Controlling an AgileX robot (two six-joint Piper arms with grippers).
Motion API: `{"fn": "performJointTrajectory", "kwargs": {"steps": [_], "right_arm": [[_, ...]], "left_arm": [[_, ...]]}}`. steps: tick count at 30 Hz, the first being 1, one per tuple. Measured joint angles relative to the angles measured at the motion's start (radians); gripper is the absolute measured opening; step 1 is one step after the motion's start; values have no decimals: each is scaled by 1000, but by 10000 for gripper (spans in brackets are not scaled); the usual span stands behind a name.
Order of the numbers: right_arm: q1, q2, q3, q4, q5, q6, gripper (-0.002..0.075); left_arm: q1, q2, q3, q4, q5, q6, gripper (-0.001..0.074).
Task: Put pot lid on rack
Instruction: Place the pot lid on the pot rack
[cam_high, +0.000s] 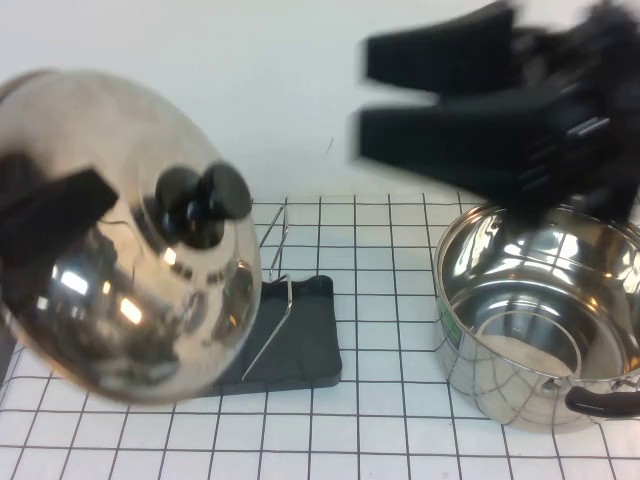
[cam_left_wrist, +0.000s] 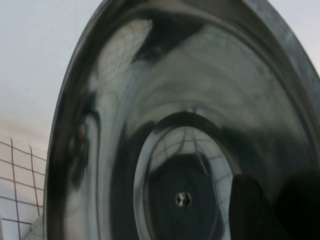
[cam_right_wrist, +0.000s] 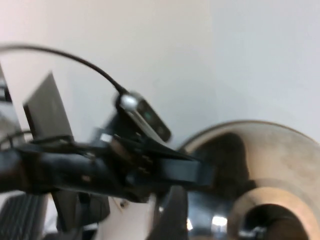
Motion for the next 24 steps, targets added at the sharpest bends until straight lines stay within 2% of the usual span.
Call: {"fn": "performJointTrajectory", "kwargs": {"steps": [3,5,7,11,13,17,24], "right_arm": [[-101,-67,0,-7,84,87,668],[-159,-117,0,-51,131,131,589],[-195,-164,-2,-119,159,162,468],[-223,-241,-2,-297,189,193,146],[-227,-269,-2,-372,198,226,62],[-227,-297,-2,-470,205,278,13],[-227,-300,-2,-529,206,316,4]], "left_arm": [[0,117,-83,18,17,0,176],[0,213,-157,70,42,-6,174],[0,301,-225,129,58,-21,174],[0,460,-345,250,59,-68,174],[0,519,-376,304,55,-84,174],[0,597,-399,353,53,-100,174],[-2,655,-402,401,-23,-90,174]]}}
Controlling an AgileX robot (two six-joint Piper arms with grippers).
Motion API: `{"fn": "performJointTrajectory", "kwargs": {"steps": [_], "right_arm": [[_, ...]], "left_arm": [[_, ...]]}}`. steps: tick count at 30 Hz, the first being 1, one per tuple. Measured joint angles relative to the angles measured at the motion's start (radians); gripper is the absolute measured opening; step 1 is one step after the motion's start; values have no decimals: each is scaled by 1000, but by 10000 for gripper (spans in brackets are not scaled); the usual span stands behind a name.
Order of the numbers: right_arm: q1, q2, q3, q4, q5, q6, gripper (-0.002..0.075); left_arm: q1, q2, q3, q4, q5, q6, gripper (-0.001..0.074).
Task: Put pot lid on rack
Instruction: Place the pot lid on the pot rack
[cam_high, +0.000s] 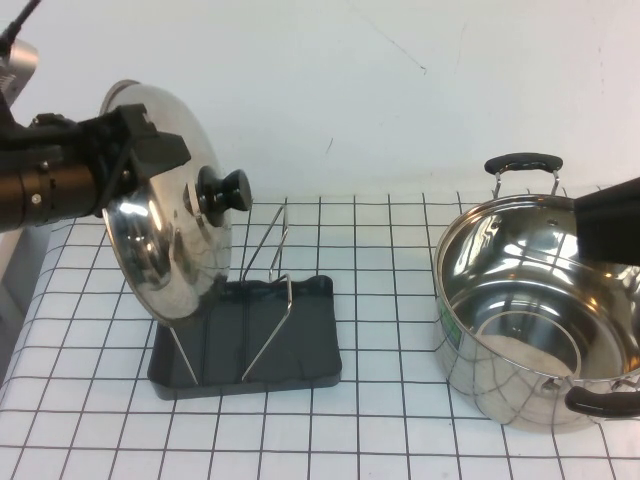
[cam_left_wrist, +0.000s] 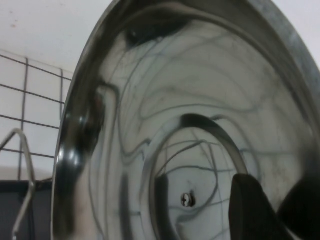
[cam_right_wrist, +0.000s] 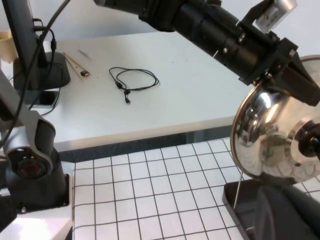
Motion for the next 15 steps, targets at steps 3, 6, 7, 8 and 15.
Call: {"fn": "performJointTrajectory", "kwargs": {"steps": [3,6,7,8,15], "right_arm": [[0,0,0,-2,0,1,2],[0,0,0,-2,0,1,1],[0,0,0,-2,0,2,1],[0,0,0,-4,0,4,1],[0,0,0,-49,23,36,1]], "left_arm": [[-33,4,0,38,-37,0,174],[-104,6,0,80,-99,0,174],[-134,6,0,95,-123,0,174],[-163,7,0,114,-147,-4,174],[-257,27,0,281,-234,-135,174]]}}
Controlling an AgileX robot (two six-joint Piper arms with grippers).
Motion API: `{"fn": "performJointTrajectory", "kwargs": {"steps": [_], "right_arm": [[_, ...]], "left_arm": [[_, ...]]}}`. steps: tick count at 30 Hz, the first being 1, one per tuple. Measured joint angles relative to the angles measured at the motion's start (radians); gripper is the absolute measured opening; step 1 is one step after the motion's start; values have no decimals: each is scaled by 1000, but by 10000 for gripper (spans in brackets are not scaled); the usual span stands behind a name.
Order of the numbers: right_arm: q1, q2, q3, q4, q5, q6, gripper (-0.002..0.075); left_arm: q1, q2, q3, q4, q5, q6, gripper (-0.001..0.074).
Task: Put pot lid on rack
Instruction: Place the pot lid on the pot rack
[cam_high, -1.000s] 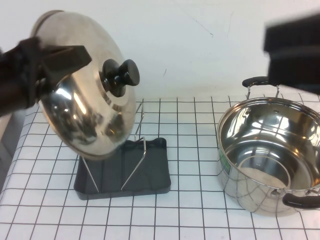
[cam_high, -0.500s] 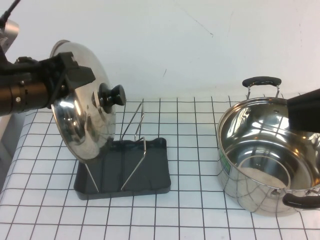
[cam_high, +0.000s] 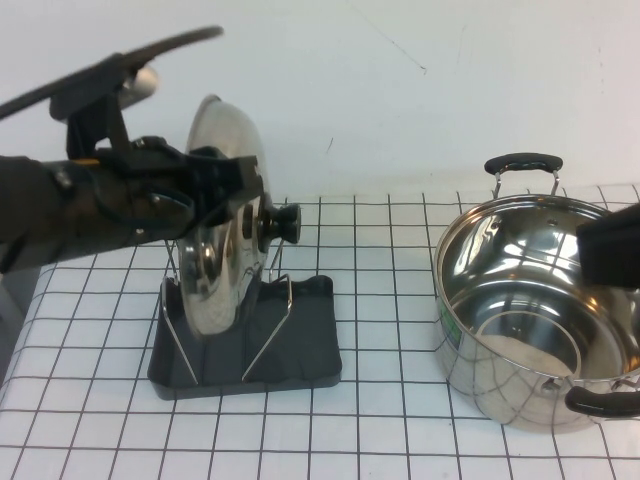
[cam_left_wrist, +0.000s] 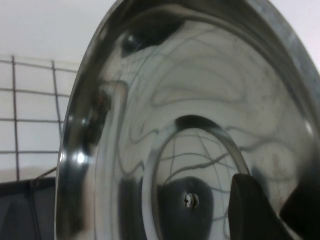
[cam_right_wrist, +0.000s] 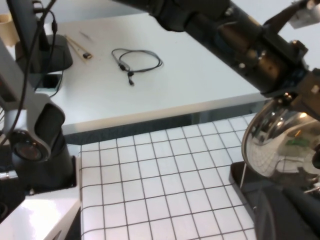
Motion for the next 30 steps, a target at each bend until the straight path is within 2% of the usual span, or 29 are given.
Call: {"fn": "performJointTrajectory", "kwargs": {"steps": [7,30], "right_arm": [[0,0,0,-7,16,13,0],[0,0,0,-9,20,13,0]], "left_arm": [[-1,43,0,66,-16,-40,174],[-1,151,-2,88,-13,-35,174]]}}
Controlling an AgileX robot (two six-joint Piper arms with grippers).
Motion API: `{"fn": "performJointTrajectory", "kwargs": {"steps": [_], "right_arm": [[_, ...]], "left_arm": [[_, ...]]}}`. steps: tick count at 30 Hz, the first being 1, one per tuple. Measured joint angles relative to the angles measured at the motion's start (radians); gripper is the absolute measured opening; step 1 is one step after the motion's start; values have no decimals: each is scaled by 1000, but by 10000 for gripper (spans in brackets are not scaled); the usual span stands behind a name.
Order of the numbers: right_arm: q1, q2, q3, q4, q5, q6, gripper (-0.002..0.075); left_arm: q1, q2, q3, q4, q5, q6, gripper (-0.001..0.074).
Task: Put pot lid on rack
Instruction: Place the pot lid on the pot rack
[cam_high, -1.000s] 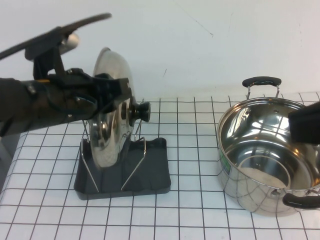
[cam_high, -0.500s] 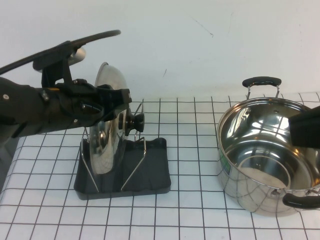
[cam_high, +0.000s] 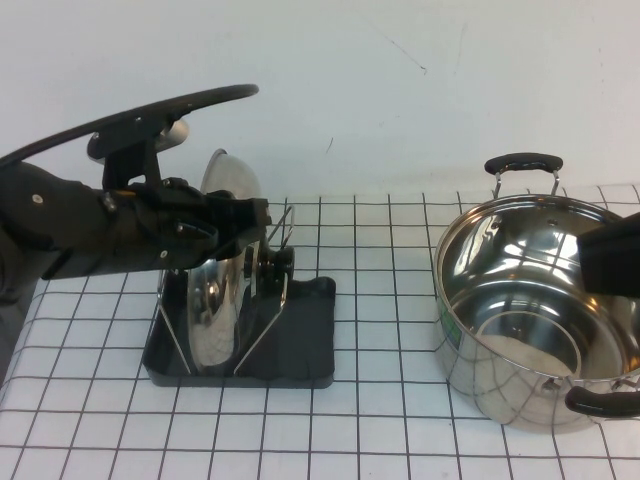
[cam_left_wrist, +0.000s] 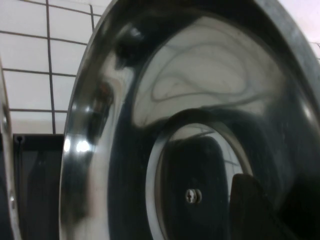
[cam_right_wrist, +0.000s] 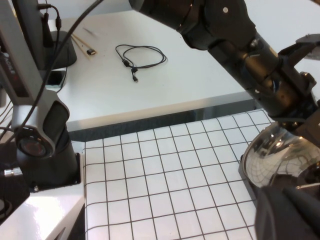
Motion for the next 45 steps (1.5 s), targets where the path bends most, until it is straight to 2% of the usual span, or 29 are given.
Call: {"fn": "performJointTrajectory", "kwargs": {"steps": [9,10,15,18,25,45], "right_arm": [[0,0,0,0,0,0,0],[0,0,0,0,0,0,0],[0,0,0,0,0,0,0],[0,0,0,0,0,0,0],[0,0,0,-2,7,0,0],[0,0,0,2,18,0,0]], "left_arm": [[0,10,-8,6,2,10,184],[0,10,-8,9,2,18,206],[0,15,-8,18,22,37,433],[0,15,-8,25,56,37,496],[0,13,-8,67,83,38,520],[0,-124,-8,304,108,39,522]]}}
